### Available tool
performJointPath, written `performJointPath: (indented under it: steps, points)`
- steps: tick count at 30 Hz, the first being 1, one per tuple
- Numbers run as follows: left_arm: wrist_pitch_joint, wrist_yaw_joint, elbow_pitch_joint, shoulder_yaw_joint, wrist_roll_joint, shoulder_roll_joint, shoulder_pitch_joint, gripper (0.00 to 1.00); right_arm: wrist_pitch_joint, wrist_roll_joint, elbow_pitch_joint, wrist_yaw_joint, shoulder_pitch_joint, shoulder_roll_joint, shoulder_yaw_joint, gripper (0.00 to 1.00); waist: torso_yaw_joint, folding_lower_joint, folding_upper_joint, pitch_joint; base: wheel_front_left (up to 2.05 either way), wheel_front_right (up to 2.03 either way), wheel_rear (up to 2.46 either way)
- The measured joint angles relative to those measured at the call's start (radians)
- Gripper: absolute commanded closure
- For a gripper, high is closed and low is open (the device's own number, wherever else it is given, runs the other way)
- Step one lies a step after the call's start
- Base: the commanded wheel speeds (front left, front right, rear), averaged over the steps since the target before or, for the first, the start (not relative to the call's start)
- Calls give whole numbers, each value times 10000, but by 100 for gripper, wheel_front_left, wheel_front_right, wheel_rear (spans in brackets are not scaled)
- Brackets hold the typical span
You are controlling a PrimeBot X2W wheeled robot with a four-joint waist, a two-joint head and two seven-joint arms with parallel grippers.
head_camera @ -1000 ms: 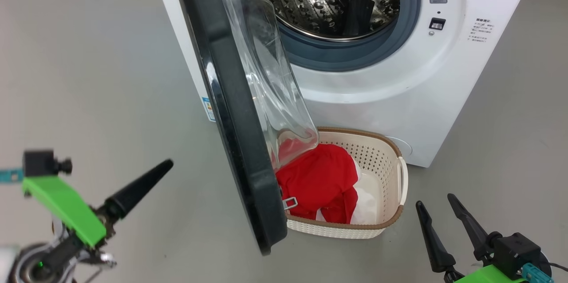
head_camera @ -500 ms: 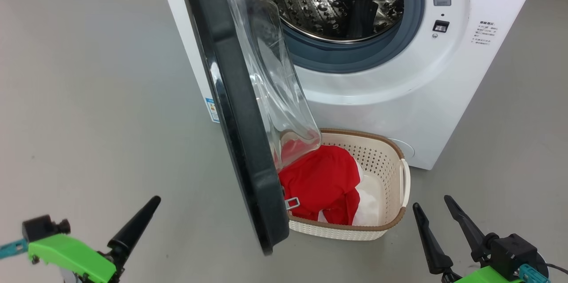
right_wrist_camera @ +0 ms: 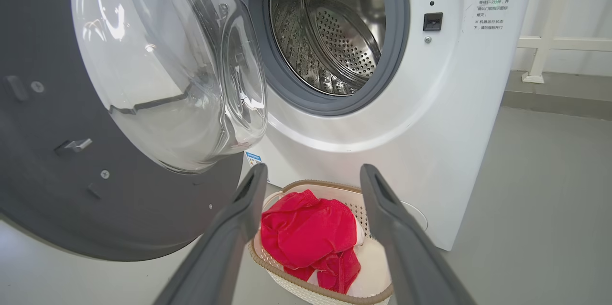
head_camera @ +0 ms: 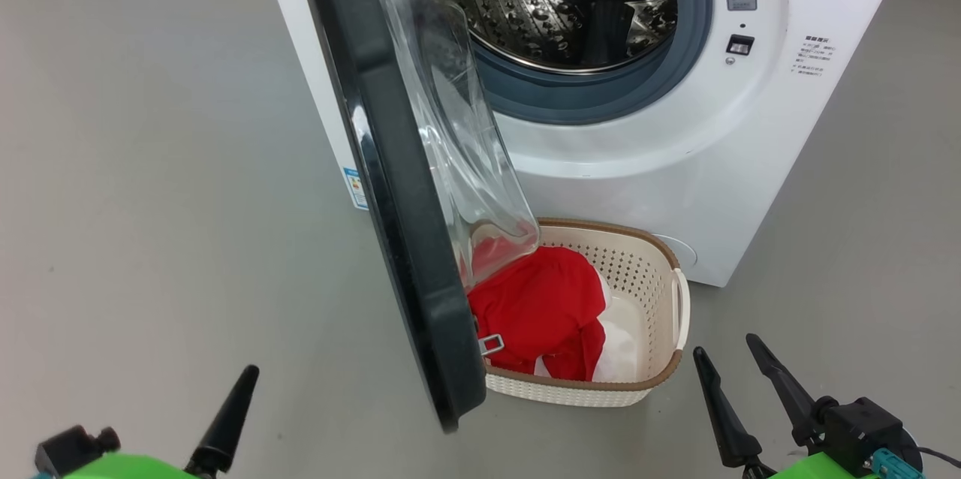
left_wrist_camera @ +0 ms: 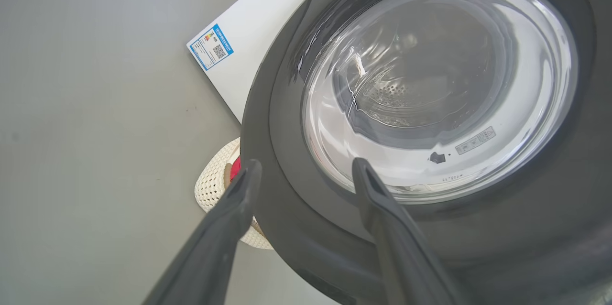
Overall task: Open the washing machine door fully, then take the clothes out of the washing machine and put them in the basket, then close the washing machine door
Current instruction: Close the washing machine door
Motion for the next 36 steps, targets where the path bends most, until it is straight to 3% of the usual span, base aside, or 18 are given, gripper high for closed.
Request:
performJointPath:
  steps: [9, 15, 17, 18, 30, 36]
  points:
    - [-2564, 0, 445, -1494, 1348, 142, 177, 0, 0, 0, 8, 2, -3, 17, 21, 0, -64, 0, 0, 40, 0, 0, 0]
    - [-3223, -2, 991, -2142, 2305, 140, 166, 0, 0, 0, 8, 0, -4, 21, 15, 0, -40, 0, 0, 46, 0, 0, 0]
    - [-3221, -2, 1035, -1877, 2788, 46, 166, 0, 0, 0, 10, 0, -5, 25, 15, 0, -17, 0, 0, 49, 0, 0, 0]
    - [-3233, -2, 1032, -1365, 3779, -86, 165, 0, 0, 0, 8, 0, -6, 29, 12, 0, 0, 0, 0, 60, 0, 0, 0]
    - [-3233, -12, 330, 497, 9170, -1298, 362, 0, 0, 0, 13, 0, -13, 36, 10, 0, -1, 0, 0, 61, 0, 0, 0]
    - [-3233, -13, -201, 1078, 10646, -1837, 590, 0, 0, 0, 17, 0, -15, 38, 0, 0, 5, 0, 0, 102, 0, 0, 0]
